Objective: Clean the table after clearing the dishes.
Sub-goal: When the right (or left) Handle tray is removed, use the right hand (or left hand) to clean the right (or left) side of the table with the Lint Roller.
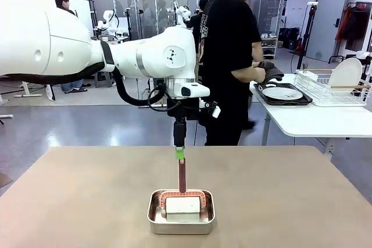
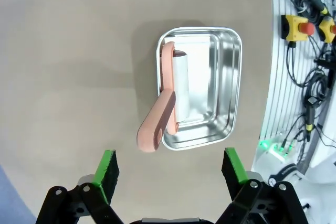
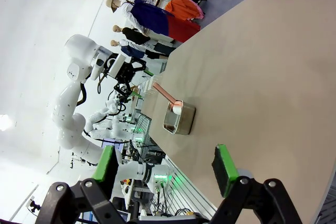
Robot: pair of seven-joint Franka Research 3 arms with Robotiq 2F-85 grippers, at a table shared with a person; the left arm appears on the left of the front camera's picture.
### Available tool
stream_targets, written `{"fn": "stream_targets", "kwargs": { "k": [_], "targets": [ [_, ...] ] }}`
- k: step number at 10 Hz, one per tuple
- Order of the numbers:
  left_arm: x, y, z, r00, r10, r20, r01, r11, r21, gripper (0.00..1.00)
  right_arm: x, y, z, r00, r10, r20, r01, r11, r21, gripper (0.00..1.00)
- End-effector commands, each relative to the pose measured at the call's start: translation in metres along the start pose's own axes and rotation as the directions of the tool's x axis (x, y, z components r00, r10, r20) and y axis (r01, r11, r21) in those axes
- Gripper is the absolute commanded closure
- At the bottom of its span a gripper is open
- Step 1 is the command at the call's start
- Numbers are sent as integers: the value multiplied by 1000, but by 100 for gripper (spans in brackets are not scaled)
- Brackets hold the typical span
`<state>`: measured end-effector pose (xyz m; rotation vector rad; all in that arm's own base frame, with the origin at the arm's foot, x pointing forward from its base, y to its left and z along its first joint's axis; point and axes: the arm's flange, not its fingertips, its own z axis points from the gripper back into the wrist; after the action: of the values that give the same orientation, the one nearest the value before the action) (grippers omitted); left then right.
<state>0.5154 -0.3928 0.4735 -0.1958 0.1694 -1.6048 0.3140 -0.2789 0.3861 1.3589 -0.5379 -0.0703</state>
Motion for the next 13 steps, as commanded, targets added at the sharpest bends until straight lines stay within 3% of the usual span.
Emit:
{"fn": "stream_targets", "kwargs": {
  "k": [1, 13],
  "targets": [
    [3, -2, -11, 1000, 1, -13, -1, 1000, -1, 0, -4, 4, 0, 1000, 6, 8, -6, 1000, 7, 7],
    [6, -7, -79, 998, 44, 35, -44, 999, -16, 0, -4, 4, 0, 1000, 6, 8, -6, 1000, 7, 7]
  ]
}}
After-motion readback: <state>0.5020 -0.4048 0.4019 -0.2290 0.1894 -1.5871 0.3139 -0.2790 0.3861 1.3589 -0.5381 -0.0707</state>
